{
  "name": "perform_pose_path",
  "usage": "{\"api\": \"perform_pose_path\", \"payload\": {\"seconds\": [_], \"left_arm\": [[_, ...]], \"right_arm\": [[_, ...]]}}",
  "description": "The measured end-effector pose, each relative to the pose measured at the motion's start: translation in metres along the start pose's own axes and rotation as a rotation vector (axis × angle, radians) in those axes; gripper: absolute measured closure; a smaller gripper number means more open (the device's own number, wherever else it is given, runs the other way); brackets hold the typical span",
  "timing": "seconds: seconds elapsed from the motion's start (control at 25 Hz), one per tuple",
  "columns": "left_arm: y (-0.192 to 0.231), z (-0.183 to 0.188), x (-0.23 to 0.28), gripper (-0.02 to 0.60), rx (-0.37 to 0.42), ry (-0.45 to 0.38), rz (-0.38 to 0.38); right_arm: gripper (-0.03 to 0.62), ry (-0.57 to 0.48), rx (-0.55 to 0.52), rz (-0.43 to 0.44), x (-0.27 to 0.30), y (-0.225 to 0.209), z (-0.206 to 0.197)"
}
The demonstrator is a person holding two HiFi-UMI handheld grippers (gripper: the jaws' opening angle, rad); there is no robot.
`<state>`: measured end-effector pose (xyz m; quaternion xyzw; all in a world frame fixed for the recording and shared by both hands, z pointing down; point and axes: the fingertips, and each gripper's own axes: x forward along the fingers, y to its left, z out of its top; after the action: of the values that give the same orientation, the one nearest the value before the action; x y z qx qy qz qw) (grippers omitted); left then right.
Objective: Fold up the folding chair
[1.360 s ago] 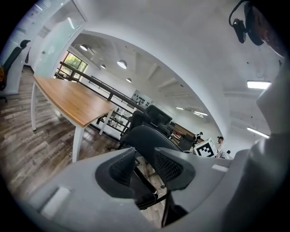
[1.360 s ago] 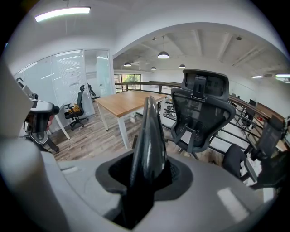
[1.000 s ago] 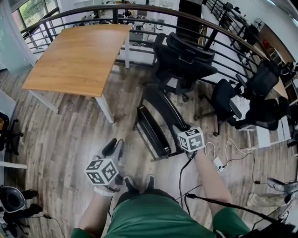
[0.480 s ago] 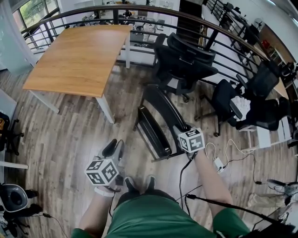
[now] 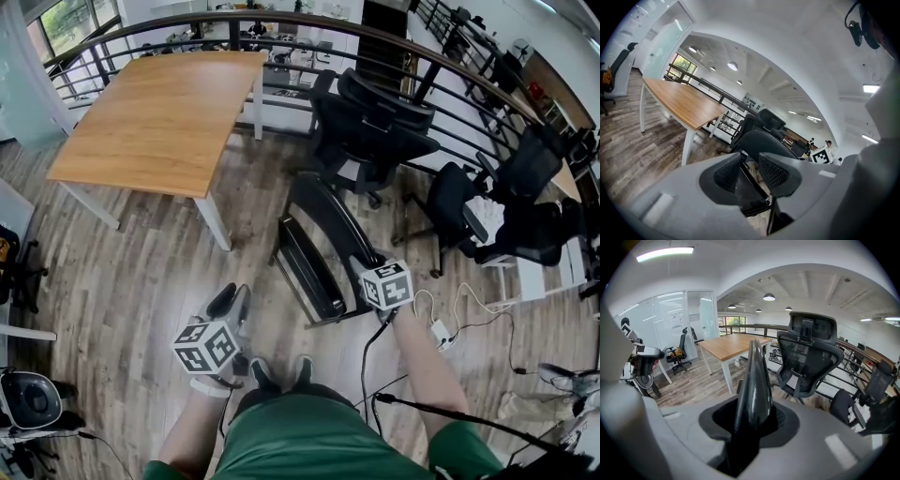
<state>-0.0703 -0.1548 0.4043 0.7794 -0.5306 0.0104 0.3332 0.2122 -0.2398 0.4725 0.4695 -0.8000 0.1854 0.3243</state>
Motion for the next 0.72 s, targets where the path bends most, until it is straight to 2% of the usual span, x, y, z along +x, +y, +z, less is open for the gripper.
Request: {"api": "perform_pose_path", "payload": {"seconds": [0.56, 0.72], "left_arm": [[0.007, 0.000, 0.005, 0.453, -0.008, 0.012, 0.004], [-0.004, -0.004, 0.003, 0.453, -0.005, 0.012, 0.007]], "right_arm": [[0.477, 0.004, 0.002, 0.001, 0.005, 0.000, 0.003], [0.479, -0.002, 0.002, 0.004, -0.003, -0.004, -0.001]]}}
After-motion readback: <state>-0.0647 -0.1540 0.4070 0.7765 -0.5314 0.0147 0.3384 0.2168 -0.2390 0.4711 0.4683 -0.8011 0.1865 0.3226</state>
